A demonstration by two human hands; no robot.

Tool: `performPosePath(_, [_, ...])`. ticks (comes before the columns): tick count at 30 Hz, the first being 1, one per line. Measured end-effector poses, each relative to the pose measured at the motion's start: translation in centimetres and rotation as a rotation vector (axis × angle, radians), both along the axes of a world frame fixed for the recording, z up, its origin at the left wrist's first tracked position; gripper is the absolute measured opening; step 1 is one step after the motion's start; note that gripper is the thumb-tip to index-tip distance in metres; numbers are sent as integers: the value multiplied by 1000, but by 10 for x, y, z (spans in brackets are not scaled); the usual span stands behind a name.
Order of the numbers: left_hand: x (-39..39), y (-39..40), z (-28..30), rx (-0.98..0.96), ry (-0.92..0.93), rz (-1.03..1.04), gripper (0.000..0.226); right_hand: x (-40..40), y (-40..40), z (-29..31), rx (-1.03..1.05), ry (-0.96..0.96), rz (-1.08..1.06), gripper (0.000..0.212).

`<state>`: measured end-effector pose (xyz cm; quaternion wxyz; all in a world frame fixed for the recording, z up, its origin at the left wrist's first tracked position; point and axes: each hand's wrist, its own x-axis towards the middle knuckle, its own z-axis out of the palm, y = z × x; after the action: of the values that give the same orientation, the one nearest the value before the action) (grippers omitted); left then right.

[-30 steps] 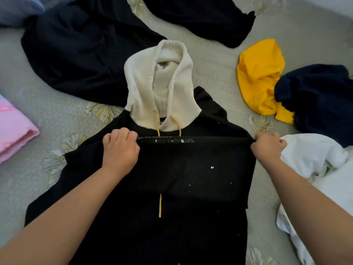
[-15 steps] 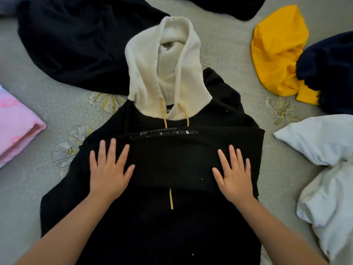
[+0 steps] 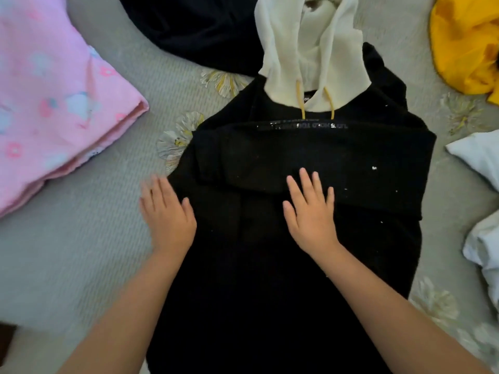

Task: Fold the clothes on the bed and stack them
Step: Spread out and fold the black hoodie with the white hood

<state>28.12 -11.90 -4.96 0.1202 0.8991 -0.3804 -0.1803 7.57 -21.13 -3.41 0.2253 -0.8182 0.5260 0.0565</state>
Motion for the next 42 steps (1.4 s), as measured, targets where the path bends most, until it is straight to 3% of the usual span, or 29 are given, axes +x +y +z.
performPosePath(3, [11, 58, -2, 155, 160, 252, 55, 44, 32, 1, 53, -38, 101, 49])
performPosePath(5, [6, 81, -6, 151, 198, 261, 49, 65, 44, 0, 73, -11, 173, 50])
performPosePath(9, [-2, 83, -7, 44, 373, 332, 28, 92, 52, -4, 93, 108, 308, 50])
performPosePath(15, [41, 91, 2, -206, 479, 465, 24, 104, 43, -9, 126, 331, 350, 51])
performPosePath(18, [80, 86, 8, -314, 738, 498, 28, 108, 44, -7, 177, 395, 285, 53])
performPosePath(21, [101, 84, 1, -73, 719, 239, 23, 124, 47, 1, 93, 304, 223, 54])
performPosePath(25, [87, 97, -8, 117, 771, 26, 19, 155, 50, 15, -186, 66, 337, 44])
performPosePath(28, [72, 108, -12, 117, 824, 87, 21, 188, 48, 19, -161, 37, 457, 41])
performPosePath(33, [59, 119, -16, 105, 813, 198, 35, 230, 50, 5, -77, 397, 443, 53])
performPosePath(36, [62, 124, -8, 3, 775, 253, 21, 225, 49, 8, -93, 555, 405, 34])
performPosePath(39, [69, 121, 8, -82, 678, 172, 19, 201, 49, 21, -74, 535, 367, 33])
performPosePath(42, [81, 112, 26, -186, 600, 63, 17, 195, 54, 37, 82, 417, 154, 61])
